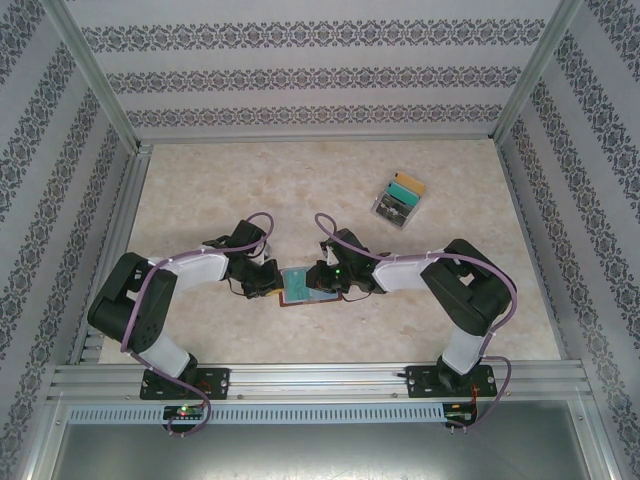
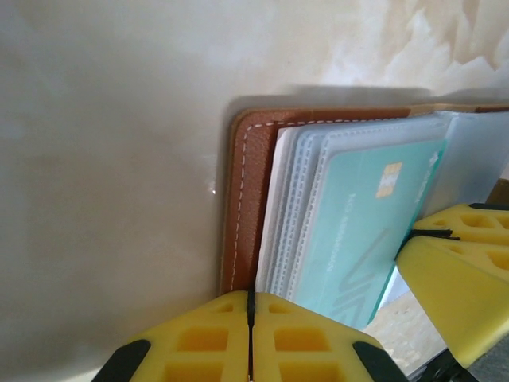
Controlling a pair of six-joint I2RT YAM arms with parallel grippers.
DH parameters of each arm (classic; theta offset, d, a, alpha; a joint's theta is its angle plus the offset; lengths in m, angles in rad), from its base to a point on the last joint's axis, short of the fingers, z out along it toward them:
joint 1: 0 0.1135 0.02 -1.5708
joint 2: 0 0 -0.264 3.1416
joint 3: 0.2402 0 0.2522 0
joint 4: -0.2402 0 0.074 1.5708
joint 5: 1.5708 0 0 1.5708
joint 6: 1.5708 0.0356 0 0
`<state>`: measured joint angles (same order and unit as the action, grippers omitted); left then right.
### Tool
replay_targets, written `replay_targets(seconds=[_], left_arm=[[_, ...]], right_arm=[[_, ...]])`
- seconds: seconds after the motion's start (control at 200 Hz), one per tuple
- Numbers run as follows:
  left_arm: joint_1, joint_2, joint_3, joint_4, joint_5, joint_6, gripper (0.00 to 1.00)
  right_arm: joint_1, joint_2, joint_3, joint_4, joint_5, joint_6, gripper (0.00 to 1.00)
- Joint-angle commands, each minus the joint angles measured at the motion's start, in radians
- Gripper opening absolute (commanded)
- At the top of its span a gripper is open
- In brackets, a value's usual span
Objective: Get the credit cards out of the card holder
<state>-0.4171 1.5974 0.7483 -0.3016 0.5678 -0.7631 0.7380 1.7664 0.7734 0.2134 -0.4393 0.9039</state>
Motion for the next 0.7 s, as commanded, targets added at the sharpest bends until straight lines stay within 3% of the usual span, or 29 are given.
replay_targets(seconds=[0.0,0.465,0.605,0.694], left_arm=[[-0.009,0.028,-0.002,-0.025,-0.004,0.021,0.06],[-0.023,0.049,0.009,-0.037,-0.015,0.021,0.05],[-0.022,0.047,0.01,-0.041,-0.019,0.021,0.05],[-0.023,0.044,0.012,-0.049,-0.023,0.022,0.04]], right_arm=[[0.017,0.028,0.027,-0.002,-0.019,-0.002,0.16],[0.022,0.036,0.033,0.037,-0.061,0.005,0.19],[0.019,0.035,0.024,0.047,-0.062,0.012,0.0],[0.015,0.022,0.02,0.04,-0.054,0.009,0.0]])
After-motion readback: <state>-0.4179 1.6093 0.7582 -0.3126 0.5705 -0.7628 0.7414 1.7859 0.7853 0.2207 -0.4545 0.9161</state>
